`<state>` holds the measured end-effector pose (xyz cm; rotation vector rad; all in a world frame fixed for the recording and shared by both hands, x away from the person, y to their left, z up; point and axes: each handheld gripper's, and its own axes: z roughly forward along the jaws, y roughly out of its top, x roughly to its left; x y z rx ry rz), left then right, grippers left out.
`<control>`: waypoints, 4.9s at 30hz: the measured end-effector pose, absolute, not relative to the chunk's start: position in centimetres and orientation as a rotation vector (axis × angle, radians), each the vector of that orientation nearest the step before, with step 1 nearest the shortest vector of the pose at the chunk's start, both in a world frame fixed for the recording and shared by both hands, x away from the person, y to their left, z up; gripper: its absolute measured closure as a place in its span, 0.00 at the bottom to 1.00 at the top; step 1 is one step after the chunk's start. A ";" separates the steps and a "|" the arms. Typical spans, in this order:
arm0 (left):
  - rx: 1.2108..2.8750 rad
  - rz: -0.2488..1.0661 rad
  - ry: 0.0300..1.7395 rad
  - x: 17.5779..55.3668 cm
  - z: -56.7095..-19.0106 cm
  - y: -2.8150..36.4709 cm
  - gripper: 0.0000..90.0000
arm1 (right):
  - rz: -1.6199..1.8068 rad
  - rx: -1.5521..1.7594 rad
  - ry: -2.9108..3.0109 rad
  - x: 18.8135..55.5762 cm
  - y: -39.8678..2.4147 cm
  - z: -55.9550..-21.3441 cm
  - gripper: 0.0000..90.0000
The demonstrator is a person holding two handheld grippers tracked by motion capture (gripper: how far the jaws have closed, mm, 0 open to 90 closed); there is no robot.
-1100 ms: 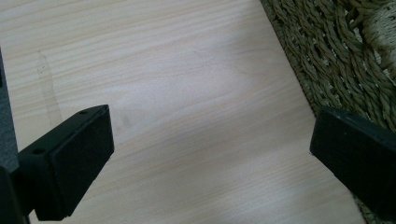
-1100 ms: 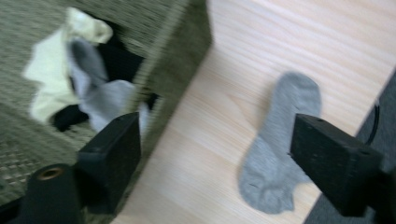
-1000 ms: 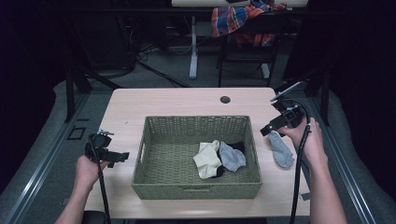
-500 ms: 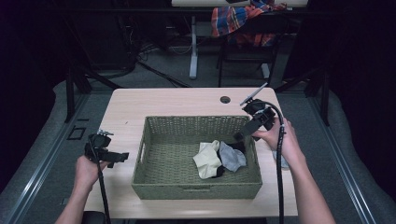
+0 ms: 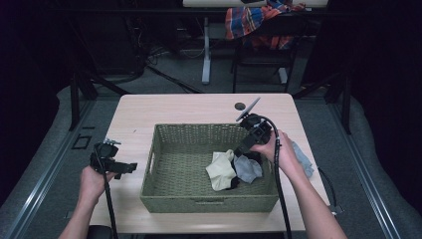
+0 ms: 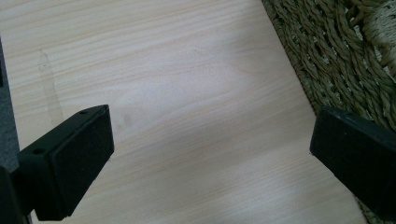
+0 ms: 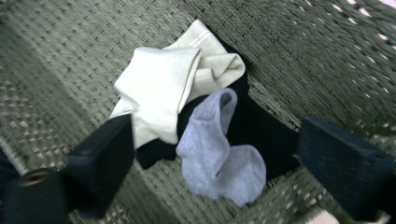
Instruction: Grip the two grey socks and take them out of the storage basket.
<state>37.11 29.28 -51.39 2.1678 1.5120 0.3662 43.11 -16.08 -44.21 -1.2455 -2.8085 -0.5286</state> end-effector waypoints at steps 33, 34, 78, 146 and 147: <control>2.168 0.370 1.509 37.0 -51.5 29.3 0.00 | -0.282 -1.236 -2.795 43.5 -14.0 -45.8 0.95; 2.169 0.367 1.509 37.0 -51.4 29.3 0.00 | -0.318 -1.242 -2.798 43.4 -14.1 -45.6 0.95; 2.179 0.362 1.504 37.0 -51.5 29.2 0.00 | -0.801 -1.278 -2.831 39.6 -19.3 -34.5 0.95; 2.179 0.363 1.498 37.1 -51.5 29.1 0.00 | -0.589 -1.880 -2.579 43.4 -32.1 -40.9 0.95; 2.178 0.365 1.497 37.1 -51.5 29.1 0.00 | -0.589 -1.880 -2.579 43.4 -32.1 -40.9 0.95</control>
